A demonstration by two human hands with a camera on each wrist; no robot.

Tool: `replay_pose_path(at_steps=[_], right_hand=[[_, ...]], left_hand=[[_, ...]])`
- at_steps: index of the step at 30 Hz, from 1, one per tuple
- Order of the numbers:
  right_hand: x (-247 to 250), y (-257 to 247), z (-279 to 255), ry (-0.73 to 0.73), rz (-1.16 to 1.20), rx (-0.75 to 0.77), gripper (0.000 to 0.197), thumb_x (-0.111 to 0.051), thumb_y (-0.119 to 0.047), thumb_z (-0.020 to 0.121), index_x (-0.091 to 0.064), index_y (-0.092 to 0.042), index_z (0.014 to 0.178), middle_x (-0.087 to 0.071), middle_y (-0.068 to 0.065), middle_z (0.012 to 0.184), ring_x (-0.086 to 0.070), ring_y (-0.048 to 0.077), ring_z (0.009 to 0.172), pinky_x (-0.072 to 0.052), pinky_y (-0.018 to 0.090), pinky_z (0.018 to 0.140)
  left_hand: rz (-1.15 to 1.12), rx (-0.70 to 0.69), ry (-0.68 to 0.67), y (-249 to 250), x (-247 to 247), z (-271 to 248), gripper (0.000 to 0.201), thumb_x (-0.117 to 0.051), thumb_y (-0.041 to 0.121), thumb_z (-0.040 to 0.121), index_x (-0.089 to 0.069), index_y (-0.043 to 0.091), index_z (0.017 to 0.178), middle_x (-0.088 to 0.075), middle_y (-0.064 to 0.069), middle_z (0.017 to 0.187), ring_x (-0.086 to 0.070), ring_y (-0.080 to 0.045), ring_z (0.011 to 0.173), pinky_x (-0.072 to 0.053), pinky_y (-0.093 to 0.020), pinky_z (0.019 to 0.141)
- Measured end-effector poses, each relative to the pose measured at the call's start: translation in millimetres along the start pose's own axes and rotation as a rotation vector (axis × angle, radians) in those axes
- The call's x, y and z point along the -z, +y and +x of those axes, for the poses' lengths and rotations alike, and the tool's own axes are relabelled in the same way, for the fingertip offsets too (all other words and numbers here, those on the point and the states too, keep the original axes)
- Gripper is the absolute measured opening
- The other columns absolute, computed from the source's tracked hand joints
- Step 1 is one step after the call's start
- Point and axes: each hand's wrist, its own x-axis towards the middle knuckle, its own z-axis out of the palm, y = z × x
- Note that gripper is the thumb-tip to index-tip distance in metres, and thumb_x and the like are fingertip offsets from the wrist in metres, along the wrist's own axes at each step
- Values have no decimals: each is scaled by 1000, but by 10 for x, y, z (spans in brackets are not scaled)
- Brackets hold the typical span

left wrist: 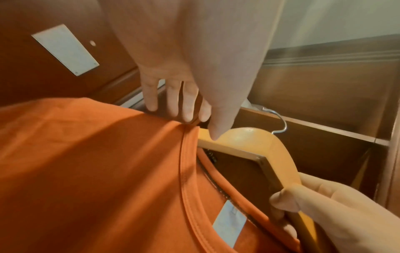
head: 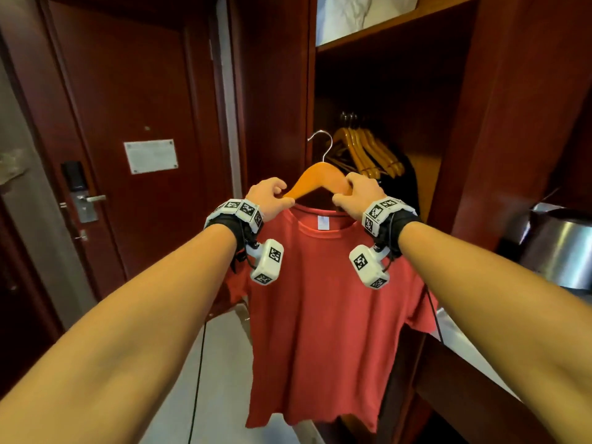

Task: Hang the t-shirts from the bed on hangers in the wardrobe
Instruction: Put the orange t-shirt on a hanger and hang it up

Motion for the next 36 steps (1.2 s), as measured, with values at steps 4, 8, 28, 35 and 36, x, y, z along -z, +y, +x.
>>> replay_pose_path(at_steps=[4,8,28,35,36], right_hand=[[-60,272,535,89,-64,-145,33,-67,-37,73,-56,-23,100,-62,4,97,-62,31,88,-53,40,76],[-147,587,1117,156,-127,-278,34,-66,-34,77,-56,-17,105,-62,9,104,-61,36,94,-53,41,79],[-165,1785,3075,281,-398,-714,23,-57,-29,93,-57,-11,107,-60,14,101,-61,37,93,-51,41,79],[-238,2171,3318,235,-489,-858,28,-72,-22,87,-61,-10,110,-62,11,100,-63,30,89,-47,32,68],[-233,2215,3332,252,-495,-873,28,-72,-25,87,-61,-10,108,-63,11,99,-63,29,88,-47,32,66]], left_hand=[[-20,-89,-50,-33,-363,789,42,-72,34,83,-64,20,122,-64,0,119,-60,-20,108,-46,-29,92],[-84,-135,-191,44,-683,1485,32,-70,37,76,-68,23,106,-68,5,101,-63,-16,94,-49,-27,81],[-207,-497,-350,358,-2179,4302,7,-65,26,84,-71,22,86,-71,-1,93,-68,-19,88,-58,-37,80],[-108,-639,-385,633,-2749,4946,3,-63,25,88,-65,24,90,-70,-6,101,-65,-22,91,-55,-33,81],[-83,-656,-384,678,-2828,5017,4,-63,28,88,-64,25,91,-70,-6,102,-65,-23,91,-54,-33,80]])
